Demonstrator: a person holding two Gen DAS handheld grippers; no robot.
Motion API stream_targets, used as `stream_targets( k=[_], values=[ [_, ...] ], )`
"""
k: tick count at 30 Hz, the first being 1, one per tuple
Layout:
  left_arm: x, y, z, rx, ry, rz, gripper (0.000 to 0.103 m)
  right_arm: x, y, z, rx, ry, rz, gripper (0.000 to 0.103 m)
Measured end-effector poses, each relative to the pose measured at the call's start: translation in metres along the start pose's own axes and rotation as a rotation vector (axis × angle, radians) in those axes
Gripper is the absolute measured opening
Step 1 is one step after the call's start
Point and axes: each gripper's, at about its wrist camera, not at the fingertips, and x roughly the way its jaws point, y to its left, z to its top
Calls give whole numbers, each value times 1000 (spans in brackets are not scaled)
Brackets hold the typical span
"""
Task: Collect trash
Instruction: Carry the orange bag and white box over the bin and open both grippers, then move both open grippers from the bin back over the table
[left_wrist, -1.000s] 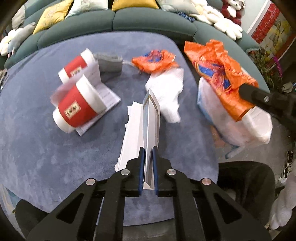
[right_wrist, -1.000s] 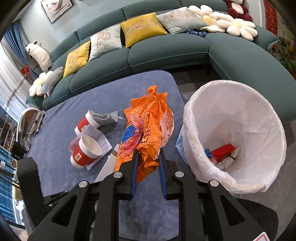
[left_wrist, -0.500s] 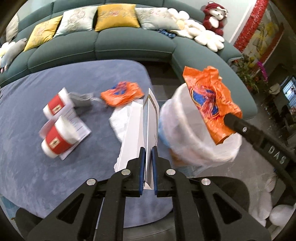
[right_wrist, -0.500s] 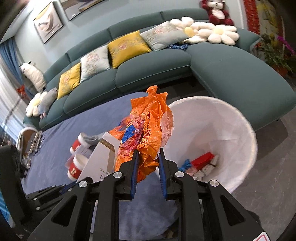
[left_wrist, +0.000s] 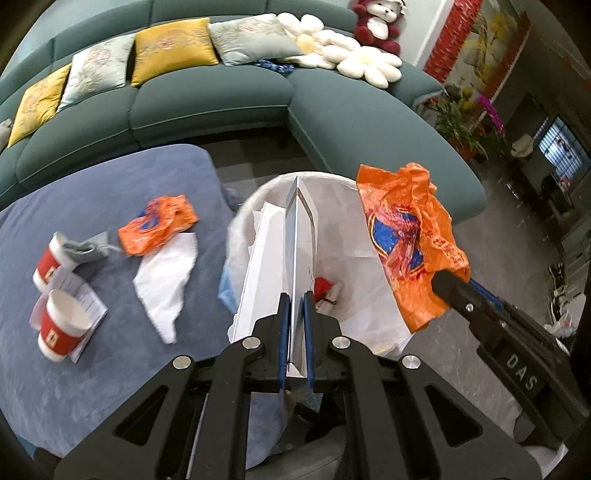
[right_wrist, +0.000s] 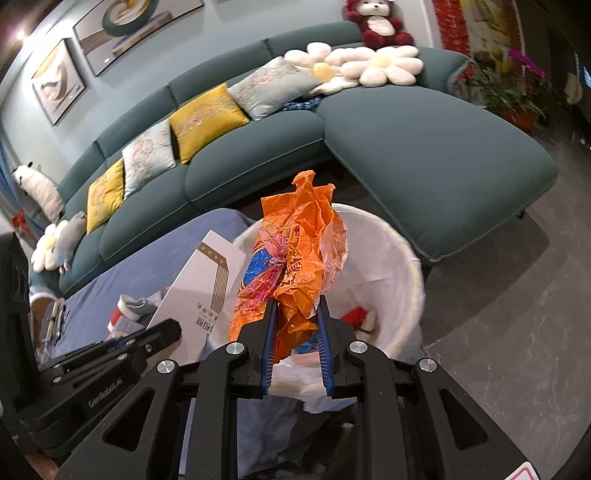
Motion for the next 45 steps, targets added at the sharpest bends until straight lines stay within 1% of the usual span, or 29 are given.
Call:
stream_targets(
  k=[4,8,10,11,12,13,16,20,25,26,28,30,31,39,43,45],
  values=[
    [14,-13,6,23,21,-7,7,2,-19,1,33,3,-15,19],
    [27,-22,9,42,40,-12,9,7,-29,0,55,10,-23,19],
    [33,-23,11,35,47,-11,20,10,-33,-1,63,15,-24,19],
    [33,-24,11,30,47,-6,22,12,-34,-1,67,17,-25,19],
    [34,-24,12,18,40,7,28,13,-35,-2,70,20,-25,20],
    [35,-23,13,11,37,19,36,14,-35,-1,72,21,-24,20],
    [35,-18,13,3,40,19,37,18,-33,-1,72,28,-20,20],
    [34,-15,11,7,40,40,38,23,-30,-2,65,34,-11,20],
    [28,-7,9,-7,29,62,46,28,-23,-2,50,42,1,24],
    [27,-6,9,-8,28,66,47,28,-21,-2,46,43,3,24],
    [25,-4,8,-8,23,74,49,29,-16,-1,38,40,1,29],
    [23,-1,6,-9,20,79,50,28,-13,-1,33,37,3,30],
    [22,0,5,-11,19,82,53,28,-11,-1,32,37,4,30],
    [15,15,-5,-39,15,96,55,24,-3,-3,20,34,-1,31],
    [10,23,-10,-61,8,109,60,21,4,-4,5,34,2,32],
    [6,30,-13,-73,3,116,61,20,9,-3,-8,34,5,32]
  ],
)
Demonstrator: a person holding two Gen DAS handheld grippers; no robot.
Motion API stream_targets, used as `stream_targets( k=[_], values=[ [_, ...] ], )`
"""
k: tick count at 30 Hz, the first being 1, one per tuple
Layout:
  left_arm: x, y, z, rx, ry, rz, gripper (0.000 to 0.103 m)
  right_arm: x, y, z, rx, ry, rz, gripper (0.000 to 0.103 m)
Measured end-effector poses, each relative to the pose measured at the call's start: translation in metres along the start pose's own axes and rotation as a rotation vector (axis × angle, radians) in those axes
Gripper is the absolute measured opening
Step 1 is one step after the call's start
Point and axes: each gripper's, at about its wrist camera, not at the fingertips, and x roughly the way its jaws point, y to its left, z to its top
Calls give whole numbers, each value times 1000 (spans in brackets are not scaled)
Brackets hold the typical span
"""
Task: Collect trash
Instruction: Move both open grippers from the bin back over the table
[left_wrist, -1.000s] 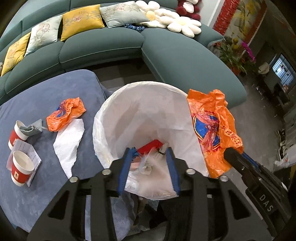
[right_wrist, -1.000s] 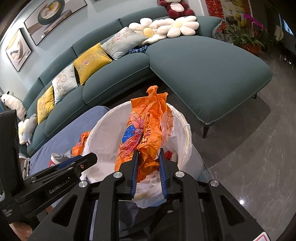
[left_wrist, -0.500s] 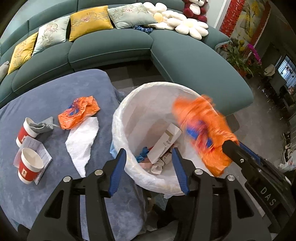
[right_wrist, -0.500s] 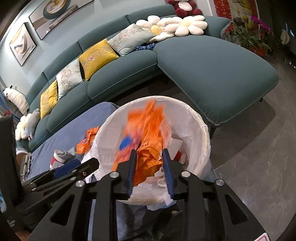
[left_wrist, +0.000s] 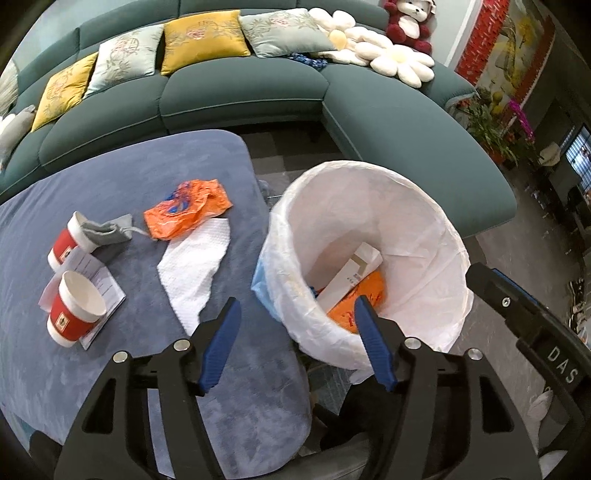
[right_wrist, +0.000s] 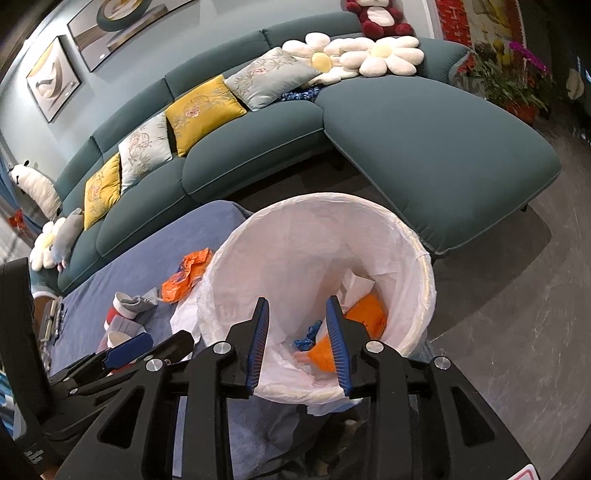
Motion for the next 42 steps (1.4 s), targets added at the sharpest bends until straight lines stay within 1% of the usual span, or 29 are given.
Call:
stream_targets(
  k=[2,4,6,8,10,14,16,21,29,33,36,42],
  values=[
    [-3,7,-2,-14,-3,6,62,-1,6,-1,-12,1,3,32],
    [-6,15,-5,-29,-8,16,66,-1,14,-1,-27,1,7,32],
    [-10,26,-8,-49,-14,27,67,-2,21,-3,-41,2,11,32],
    [-12,35,-11,-66,-16,40,71,-2,29,-5,-57,4,15,32],
    [-16,47,-14,-90,-26,61,77,-2,38,-7,-71,8,21,32],
    [-23,74,-22,-139,-32,98,80,-1,55,-12,-105,17,30,32],
    [-25,88,-25,-173,-33,119,84,1,64,-15,-121,22,35,32],
    [-32,120,-34,-232,-48,161,88,4,87,-21,-160,35,46,32],
    [-36,174,-48,-334,-47,250,89,15,121,-32,-215,63,61,32],
    [-32,197,-51,-386,-32,279,89,25,137,-36,-239,82,68,32],
    [-28,210,-51,-430,-21,279,89,33,149,-39,-258,98,73,32],
    [-12,229,-48,-502,16,243,89,54,166,-42,-279,134,76,32]
  ],
)
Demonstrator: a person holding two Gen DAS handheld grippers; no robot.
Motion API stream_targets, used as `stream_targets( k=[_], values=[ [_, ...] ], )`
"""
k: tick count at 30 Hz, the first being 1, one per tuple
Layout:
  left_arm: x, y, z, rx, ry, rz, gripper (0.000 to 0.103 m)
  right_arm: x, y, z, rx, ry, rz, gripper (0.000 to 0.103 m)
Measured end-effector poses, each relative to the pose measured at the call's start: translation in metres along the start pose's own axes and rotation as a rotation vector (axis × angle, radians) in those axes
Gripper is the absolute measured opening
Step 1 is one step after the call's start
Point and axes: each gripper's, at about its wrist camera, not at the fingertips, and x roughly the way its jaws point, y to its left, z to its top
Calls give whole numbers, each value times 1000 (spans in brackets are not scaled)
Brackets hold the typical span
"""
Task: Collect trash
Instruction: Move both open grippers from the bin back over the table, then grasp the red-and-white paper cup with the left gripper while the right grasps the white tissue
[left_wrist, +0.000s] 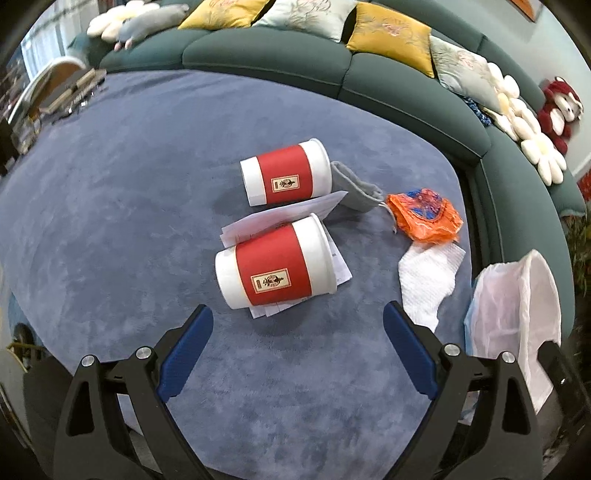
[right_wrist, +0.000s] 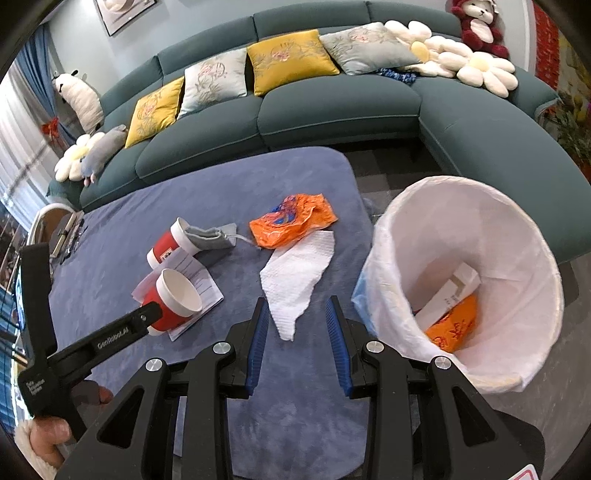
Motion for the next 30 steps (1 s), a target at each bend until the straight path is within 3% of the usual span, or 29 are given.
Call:
stream_targets(
  k=[11,19,22,24,30],
  values=[
    [48,9,20,-55,95,66,89,39,14,9,-5,58,4,32],
    [68,18,24,-83,154,53,89,66,16,10,-6,101,-7,32],
    [69,20,23,-81,157,47,86,77,16,7,-5,125,-14,33],
    [69,21,22,-74,151,41,86,84,15,5,-1,138,-15,39],
    [59,26,19,-61,121,41,85,108,14,0,6,177,-27,40]
  ],
)
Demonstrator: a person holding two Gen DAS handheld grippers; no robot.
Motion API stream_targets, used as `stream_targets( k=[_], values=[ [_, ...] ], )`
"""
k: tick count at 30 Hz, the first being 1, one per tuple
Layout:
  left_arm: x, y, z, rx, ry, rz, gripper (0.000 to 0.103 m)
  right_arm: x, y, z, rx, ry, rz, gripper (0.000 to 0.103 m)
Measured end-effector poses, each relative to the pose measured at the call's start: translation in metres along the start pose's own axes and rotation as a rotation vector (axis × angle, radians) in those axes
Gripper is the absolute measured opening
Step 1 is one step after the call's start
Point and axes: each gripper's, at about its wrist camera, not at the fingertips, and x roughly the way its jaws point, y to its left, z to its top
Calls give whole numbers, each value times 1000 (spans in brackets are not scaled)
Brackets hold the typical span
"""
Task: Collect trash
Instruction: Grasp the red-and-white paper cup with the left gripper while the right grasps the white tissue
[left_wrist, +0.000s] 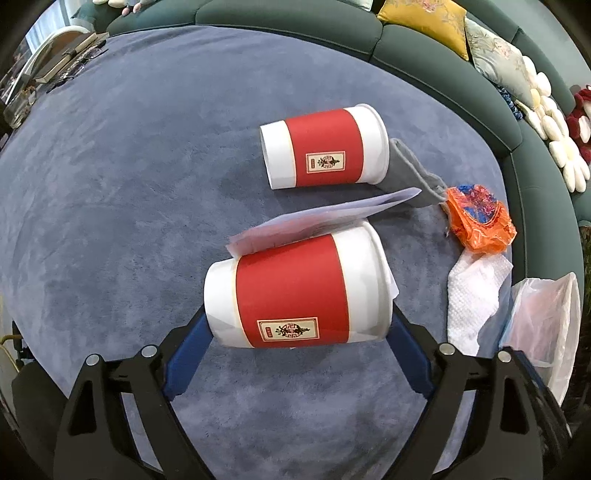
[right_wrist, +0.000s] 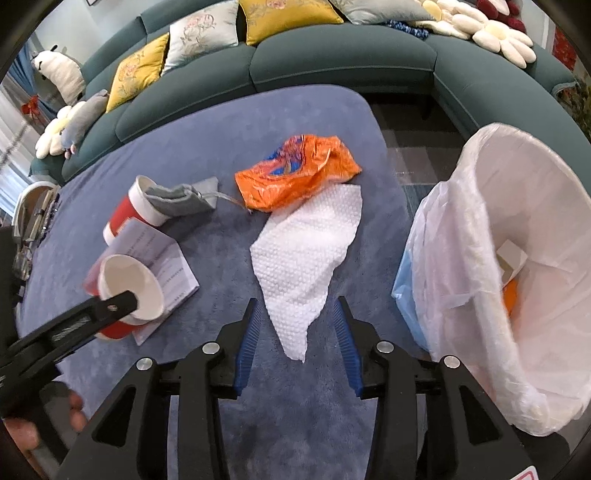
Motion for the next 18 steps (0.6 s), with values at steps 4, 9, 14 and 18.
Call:
stream_targets(
  k=[4,9,14,18],
  values=[
    [-8,6,-3,15,-16,3,85,18,1,-1,5,25,-8,40],
    [-11,10,-4,9,-15,-8,85,36,3,-2,9,51,-25,40],
    [-16,11,-5,10,-23,-13,85,47,4,-3,21,77,-17,24],
    [-23,11,-8,18,-34,-12,85,48,4,-7,22,88,6,5]
  ],
)
